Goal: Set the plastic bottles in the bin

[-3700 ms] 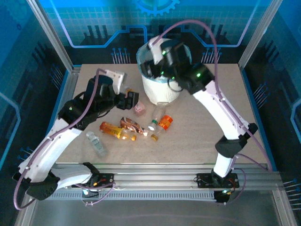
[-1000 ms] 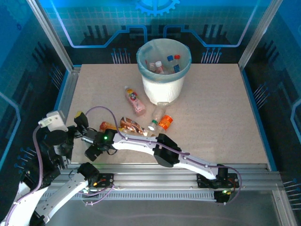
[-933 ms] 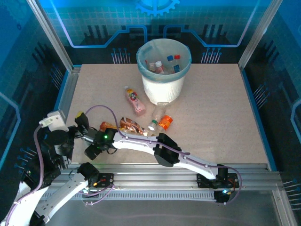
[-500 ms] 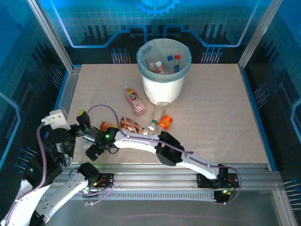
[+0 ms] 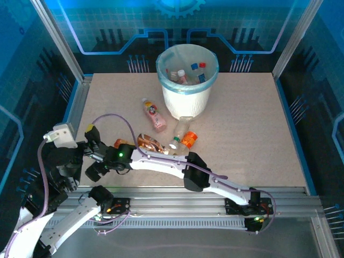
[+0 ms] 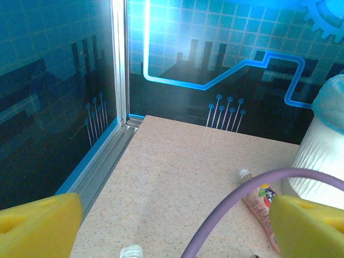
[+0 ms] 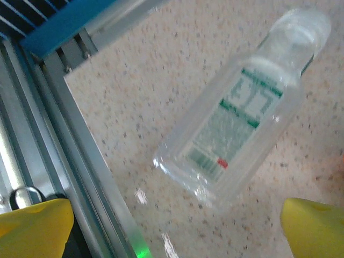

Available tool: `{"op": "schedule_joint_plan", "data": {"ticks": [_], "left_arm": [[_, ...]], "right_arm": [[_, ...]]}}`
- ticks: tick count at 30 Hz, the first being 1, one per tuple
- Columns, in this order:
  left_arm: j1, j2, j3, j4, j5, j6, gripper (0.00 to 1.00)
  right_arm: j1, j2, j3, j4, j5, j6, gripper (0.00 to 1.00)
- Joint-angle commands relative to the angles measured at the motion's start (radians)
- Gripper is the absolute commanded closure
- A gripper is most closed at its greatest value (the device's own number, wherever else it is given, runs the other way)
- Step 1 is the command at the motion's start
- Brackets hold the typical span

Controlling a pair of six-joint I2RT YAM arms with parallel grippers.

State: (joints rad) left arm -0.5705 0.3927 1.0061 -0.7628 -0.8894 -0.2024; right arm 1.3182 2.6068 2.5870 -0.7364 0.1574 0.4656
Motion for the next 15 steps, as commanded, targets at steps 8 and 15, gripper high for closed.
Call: {"op": "schedule_joint_plan", "data": {"ticks": [8, 15], "left_arm": [[-0.003, -0.016, 0.026, 0.027, -0.022, 0.046, 0.09], [-0.002, -0.015, 0.009, 0.037, -0.013, 0.035, 0.09]], "right_arm": [[-0.057, 0.145, 0.102, 0.087, 0.02, 0.07, 0.0], [-0.064, 0.224, 0.152, 0.092, 0.001, 0.085, 0.01]]}}
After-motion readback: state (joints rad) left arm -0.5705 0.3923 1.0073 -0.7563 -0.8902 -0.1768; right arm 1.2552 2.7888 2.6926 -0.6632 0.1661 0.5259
